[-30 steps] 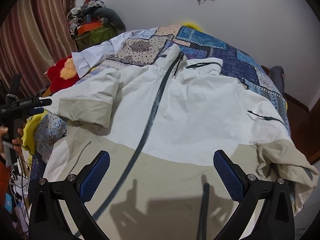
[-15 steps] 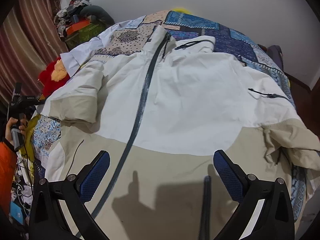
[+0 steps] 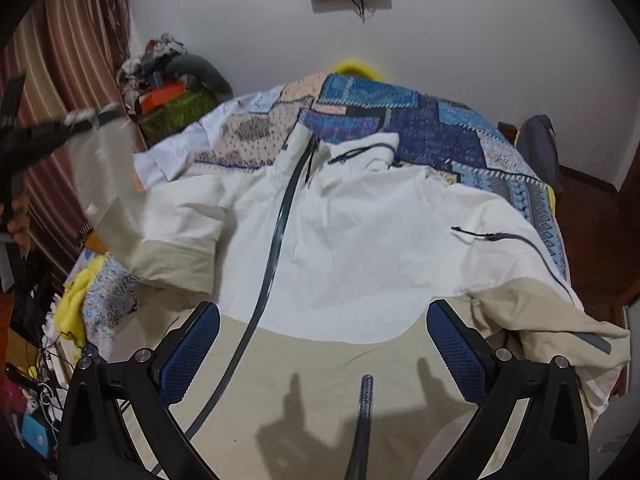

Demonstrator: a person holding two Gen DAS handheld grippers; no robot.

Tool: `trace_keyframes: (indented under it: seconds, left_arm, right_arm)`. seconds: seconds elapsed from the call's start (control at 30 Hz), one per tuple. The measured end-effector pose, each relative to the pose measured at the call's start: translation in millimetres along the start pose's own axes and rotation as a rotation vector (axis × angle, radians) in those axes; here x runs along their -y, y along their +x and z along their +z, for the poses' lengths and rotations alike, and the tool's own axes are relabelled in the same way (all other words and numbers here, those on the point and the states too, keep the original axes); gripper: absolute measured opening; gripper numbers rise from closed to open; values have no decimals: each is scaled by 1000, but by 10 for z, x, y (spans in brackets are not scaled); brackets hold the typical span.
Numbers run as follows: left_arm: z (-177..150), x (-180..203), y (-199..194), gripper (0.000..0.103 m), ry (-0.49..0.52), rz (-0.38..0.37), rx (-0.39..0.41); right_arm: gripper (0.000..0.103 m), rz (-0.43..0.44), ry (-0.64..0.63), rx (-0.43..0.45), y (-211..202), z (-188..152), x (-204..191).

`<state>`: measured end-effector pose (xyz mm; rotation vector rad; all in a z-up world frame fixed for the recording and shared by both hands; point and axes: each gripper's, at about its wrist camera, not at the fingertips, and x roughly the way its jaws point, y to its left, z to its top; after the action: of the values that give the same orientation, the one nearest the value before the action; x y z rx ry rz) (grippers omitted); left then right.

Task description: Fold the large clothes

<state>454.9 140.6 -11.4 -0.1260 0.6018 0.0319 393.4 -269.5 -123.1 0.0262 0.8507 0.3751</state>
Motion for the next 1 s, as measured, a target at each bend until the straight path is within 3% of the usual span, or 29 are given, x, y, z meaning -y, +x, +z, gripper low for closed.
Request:
trace_keyframes:
  seconds: [0.17,0.33,0.57,0.67,0.73,0.8,0.9,0.93,1.0]
  left_arm:
    - [-4,1023,156,7,122,-136,-26]
    - [-352,1840,485,7,217,-249,-125]
    - [-838,2434,782,10,275,-401,-332]
    - [-905,2486,691,34,330,-417,-339]
    - [-872,2418,532,62,359,-396,-280]
    - [-789,2251,426,72,356,-372,-232]
    - [-672,1857,283,78,335,-359,-193]
    - [-663,1712,252,86,333,-335,-184]
    - [-697,1384,255,93,332,-264,-169]
  right_arm:
    - [103,3,-14,33,-253,-25,158]
    - [103,-10,-3,68,-524,-49,398]
    - [103,-87,29,75,-693,-180,770]
    - [103,-96,62,65,-693,-219,916]
    - [103,-76,94,54,-658,-211,986]
    - [103,-43,131,40,-598,-184,1034]
    - [103,18,176,12,-428,-97,1046]
    - [103,30,184,2,-350,-65,1041]
    - [103,51,195,-23,-204,-28,1017]
